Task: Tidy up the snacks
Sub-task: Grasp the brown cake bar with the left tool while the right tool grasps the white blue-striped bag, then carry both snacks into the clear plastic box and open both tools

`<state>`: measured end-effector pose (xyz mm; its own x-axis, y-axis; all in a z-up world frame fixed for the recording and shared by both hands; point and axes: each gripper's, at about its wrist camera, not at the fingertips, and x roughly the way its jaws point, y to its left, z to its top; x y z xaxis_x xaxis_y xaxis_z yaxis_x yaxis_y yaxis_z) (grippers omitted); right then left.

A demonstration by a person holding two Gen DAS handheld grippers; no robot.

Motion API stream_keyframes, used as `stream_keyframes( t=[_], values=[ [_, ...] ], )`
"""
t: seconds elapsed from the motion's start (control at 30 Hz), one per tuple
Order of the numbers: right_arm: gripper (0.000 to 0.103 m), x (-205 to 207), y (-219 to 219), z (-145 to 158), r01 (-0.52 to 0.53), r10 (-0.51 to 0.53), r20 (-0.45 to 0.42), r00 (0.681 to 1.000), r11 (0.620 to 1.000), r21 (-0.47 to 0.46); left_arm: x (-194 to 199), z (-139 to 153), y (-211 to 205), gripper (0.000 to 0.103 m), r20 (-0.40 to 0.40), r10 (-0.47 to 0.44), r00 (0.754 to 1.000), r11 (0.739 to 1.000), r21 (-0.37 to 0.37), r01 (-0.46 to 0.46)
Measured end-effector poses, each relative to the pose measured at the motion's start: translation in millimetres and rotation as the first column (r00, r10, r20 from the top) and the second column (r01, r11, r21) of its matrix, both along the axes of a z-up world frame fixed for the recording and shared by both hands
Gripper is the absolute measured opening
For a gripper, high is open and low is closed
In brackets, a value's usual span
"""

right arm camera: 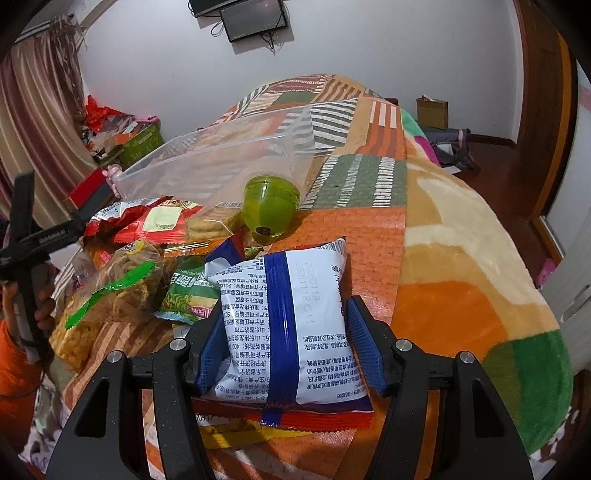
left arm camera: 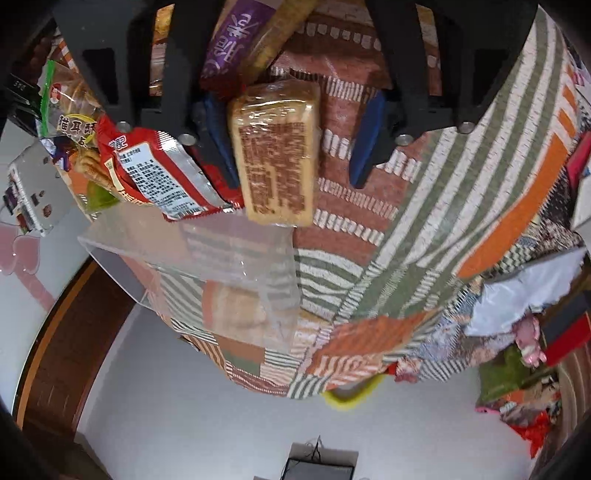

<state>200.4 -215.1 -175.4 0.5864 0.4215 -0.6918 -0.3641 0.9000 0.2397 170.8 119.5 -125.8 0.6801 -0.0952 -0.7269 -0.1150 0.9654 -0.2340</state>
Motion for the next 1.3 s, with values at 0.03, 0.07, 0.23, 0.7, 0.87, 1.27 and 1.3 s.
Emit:
stream_keyframes(
  t=[0.03,0.07,0.23,0.7,0.87,1.27,1.3],
  values=[
    [0.052,0,0,1,0.002,-0.002,0.002,1.0,1.0,0.003,1,-2,0,0.042,-0.008,-0.009,1.0,1.0,-0.011,0.009],
    [0.05,-1,0,1,0.002,-0.002,0.008,1.0,1.0,0.004,1,-2,0,0.037,-0.012,-0.013,1.0,1.0,-0.01,0.013],
    [0.047,-8,0,8,0.017,-0.017,0.043,0.999,1.0,-0.016,-3,-1,-4,0.037,-0.006,-0.022,1.0,0.999,0.024,0.022],
    [0.047,-1,6,57,0.019,-0.019,0.185,0.983,1.0,0.0,-23,38,2,0.037,0.076,-0.013,0.997,0.998,0.056,0.009],
    [0.047,11,16,77,-0.004,0.005,0.246,0.969,1.0,-0.004,-19,65,2,0.037,0.131,-0.029,0.991,0.997,0.068,0.02],
    [0.047,56,48,99,-0.061,0.056,0.296,0.954,0.998,0.007,19,102,-19,0.037,0.209,-0.107,0.972,0.992,0.085,0.091],
    [0.047,59,49,99,-0.064,0.059,0.295,0.954,0.998,0.006,25,102,-20,0.037,0.207,-0.115,0.972,0.991,0.084,0.099]
  ],
)
